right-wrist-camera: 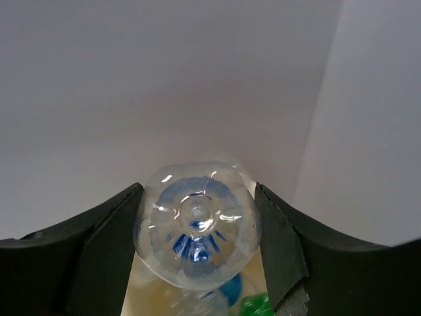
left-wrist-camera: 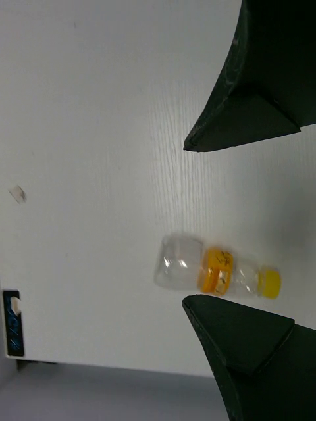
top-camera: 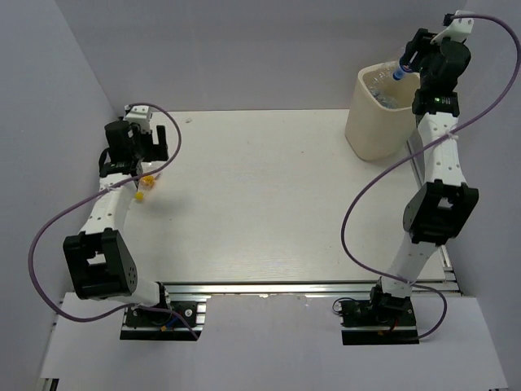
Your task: Put the plastic bottles in the bin
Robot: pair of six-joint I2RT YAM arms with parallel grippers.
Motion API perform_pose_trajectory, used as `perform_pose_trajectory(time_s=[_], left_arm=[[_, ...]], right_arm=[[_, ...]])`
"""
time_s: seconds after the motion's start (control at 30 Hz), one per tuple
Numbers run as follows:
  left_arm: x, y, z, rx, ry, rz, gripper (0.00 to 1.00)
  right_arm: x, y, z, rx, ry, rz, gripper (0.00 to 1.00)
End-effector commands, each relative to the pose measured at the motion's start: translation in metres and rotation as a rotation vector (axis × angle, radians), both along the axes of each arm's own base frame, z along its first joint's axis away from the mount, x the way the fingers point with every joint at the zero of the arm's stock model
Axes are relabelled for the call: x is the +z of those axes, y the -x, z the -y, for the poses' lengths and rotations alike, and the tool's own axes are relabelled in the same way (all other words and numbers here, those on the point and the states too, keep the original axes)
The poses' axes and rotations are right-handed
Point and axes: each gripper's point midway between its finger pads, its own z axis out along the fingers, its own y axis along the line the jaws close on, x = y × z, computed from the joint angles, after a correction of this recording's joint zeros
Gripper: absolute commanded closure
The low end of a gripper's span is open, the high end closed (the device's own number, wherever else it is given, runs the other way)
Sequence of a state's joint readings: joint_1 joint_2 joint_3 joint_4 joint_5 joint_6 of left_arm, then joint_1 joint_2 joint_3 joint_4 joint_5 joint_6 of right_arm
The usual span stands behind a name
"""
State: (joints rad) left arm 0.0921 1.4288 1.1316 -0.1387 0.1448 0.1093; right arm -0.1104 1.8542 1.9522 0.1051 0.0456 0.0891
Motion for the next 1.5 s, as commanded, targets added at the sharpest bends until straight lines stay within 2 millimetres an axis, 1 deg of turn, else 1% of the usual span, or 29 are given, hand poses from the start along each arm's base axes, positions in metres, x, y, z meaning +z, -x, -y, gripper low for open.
perform_pose_trajectory(time_s=[0.0,0.03,0.07,0.13,0.23,0.33,0.37,0.4,0.43,0.47,0.63,0.67,0.73,0.77,0.8,0.83,0.87,0.9,0.93,1.0,1.03,1.07,1.13,1.17,1.2,1.23,1.37,1.43,1.47], left_arm=[[-0.021,0.005,-0.036,-0.005,-0.091,-0.068,0.02],[-0.027,0.006,-0.042,-0.002,-0.094,-0.086,0.02],[-0.033,0.007,-0.047,-0.009,-0.087,-0.102,0.02],[-0.045,0.006,-0.068,0.018,-0.082,-0.123,0.02],[-0.065,0.004,-0.076,-0.056,-0.054,-0.169,0.02],[-0.078,0.001,-0.078,-0.093,-0.059,-0.197,0.02],[-0.093,0.002,-0.078,-0.103,-0.052,-0.238,0.02],[-0.098,0.001,-0.080,-0.120,-0.065,-0.257,0.02],[-0.096,-0.003,-0.082,-0.126,-0.069,-0.261,0.02],[-0.112,0.000,-0.081,-0.136,-0.053,-0.319,0.02],[-0.136,0.001,-0.085,-0.171,-0.054,-0.381,0.02],[-0.138,0.000,-0.084,-0.179,-0.044,-0.378,0.02],[-0.154,-0.001,-0.087,-0.166,-0.027,-0.407,0.02],[-0.153,-0.007,-0.090,-0.159,-0.019,-0.402,0.02],[-0.168,-0.007,-0.089,-0.172,-0.001,-0.440,0.02],[-0.174,-0.007,-0.087,-0.179,0.020,-0.457,0.02],[-0.179,-0.009,-0.089,-0.174,0.033,-0.473,0.02],[-0.175,-0.018,-0.093,-0.164,0.036,-0.463,0.03],[-0.190,-0.019,-0.095,-0.156,0.059,-0.491,0.06],[-0.186,-0.031,-0.099,-0.147,0.096,-0.484,0.19],[-0.196,-0.031,-0.097,-0.157,0.126,-0.510,0.27],[-0.195,-0.030,-0.092,-0.173,0.158,-0.519,0.40],[-0.183,-0.036,-0.088,-0.197,0.175,-0.489,0.50],[-0.176,-0.039,-0.087,-0.203,0.181,-0.468,0.55],[-0.167,-0.041,-0.083,-0.208,0.206,-0.445,0.65],[-0.159,-0.043,-0.079,-0.220,0.215,-0.421,0.67],[-0.088,-0.046,-0.038,-0.357,0.246,-0.262,0.70],[-0.062,-0.044,-0.011,-0.426,0.228,-0.195,0.71],[-0.060,-0.037,0.022,-0.483,0.214,-0.193,0.71]], right_arm=[[-0.019,-0.031,0.037,-0.122,0.059,-0.013,0.83],[-0.013,-0.035,0.041,-0.118,0.063,-0.006,0.82],[-0.035,-0.049,0.042,-0.108,0.060,-0.041,0.81],[-0.052,-0.058,0.037,-0.075,0.057,-0.080,0.79],[-0.076,-0.062,0.030,-0.027,0.029,-0.121,0.62],[-0.082,-0.056,0.023,0.001,0.002,-0.147,0.41],[-0.082,-0.052,0.018,0.027,0.003,-0.158,0.18],[-0.079,-0.049,0.016,0.037,0.003,-0.158,0.11],[-0.076,-0.047,0.017,0.028,0.002,-0.161,0.11],[-0.070,-0.044,0.019,0.018,0.005,-0.155,0.11],[-0.048,-0.020,0.023,-0.006,0.003,-0.189,0.11],[-0.033,-0.010,0.015,0.027,0.006,-0.172,0.11],[-0.027,0.002,0.008,0.057,0.007,-0.187,0.11],[-0.010,0.015,0.004,0.068,0.010,-0.166,0.11],[-0.003,0.023,-0.004,0.108,0.018,-0.161,0.11],[-0.013,0.028,-0.007,0.124,0.015,-0.186,0.11],[0.004,0.042,-0.012,0.135,0.021,-0.156,0.11],[0.007,0.049,-0.015,0.152,0.022,-0.153,0.11],[0.007,0.054,-0.019,0.166,0.020,-0.158,0.11],[0.025,0.072,-0.028,0.203,0.023,-0.124,0.11],[0.026,0.078,-0.033,0.222,0.012,-0.120,0.11],[0.030,0.088,-0.037,0.238,0.009,-0.105,0.11],[0.038,0.105,-0.049,0.290,-0.003,-0.088,0.11],[0.028,0.109,-0.055,0.320,-0.020,-0.114,0.11],[0.026,0.117,-0.073,0.407,-0.030,-0.125,0.11],[0.029,0.129,-0.087,0.464,-0.031,-0.123,0.10],[-0.004,0.156,-0.145,0.647,-0.030,-0.190,0.11],[-0.011,0.174,-0.180,0.743,-0.035,-0.192,0.11],[-0.018,0.180,-0.192,0.780,-0.045,-0.201,0.11]])
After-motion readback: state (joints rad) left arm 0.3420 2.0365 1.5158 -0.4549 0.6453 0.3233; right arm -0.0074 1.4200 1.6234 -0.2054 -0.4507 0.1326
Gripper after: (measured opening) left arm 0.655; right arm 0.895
